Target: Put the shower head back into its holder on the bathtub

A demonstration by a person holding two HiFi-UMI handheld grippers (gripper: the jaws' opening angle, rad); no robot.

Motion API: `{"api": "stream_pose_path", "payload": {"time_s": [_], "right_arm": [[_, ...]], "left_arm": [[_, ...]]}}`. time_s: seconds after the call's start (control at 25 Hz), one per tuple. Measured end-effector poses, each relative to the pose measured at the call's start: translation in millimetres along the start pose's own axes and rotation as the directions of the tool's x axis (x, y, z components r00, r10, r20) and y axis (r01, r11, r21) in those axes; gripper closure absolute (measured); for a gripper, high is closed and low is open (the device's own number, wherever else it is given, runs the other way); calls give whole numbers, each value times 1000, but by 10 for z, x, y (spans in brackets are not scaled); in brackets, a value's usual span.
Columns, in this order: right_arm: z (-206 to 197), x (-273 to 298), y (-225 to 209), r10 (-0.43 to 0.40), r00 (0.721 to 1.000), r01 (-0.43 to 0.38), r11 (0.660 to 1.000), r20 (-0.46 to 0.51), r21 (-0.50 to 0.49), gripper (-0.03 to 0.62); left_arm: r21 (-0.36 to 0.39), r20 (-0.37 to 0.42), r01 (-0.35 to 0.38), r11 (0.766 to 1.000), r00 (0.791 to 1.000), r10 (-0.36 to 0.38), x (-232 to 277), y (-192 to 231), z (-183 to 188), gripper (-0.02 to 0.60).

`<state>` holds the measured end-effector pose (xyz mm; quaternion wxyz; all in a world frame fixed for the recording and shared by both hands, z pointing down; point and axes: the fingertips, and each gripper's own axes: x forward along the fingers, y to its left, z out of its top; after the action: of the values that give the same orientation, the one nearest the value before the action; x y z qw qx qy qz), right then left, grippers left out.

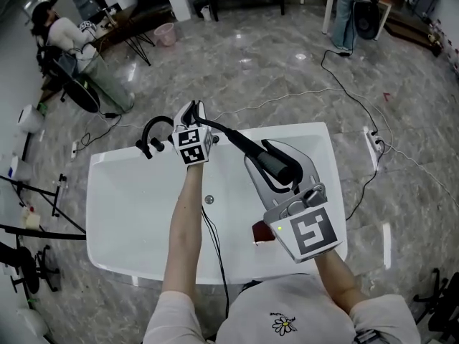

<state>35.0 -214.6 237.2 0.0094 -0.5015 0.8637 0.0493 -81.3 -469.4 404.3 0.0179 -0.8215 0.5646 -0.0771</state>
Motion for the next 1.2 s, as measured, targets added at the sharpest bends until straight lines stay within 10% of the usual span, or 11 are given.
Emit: {"api": "stream_pose_path", "payload": {"time_s": [0.36,0.84,1.2], "right_arm": [[52,346,-246,-54,998,54,999,39,0,453],[-446,654,-274,-21,999,20,1000,-45,-21,453],[-1150,1140,-223,17,993,-2,992,-121,129,453]], "left_arm": [[52,58,59,997,996,-62,602,-36,251,520],[44,-223,94,995,971,-82,684,-322,-1264,518],[-14,-294,119,993,949,-118,517,-280,-1999,504]]}}
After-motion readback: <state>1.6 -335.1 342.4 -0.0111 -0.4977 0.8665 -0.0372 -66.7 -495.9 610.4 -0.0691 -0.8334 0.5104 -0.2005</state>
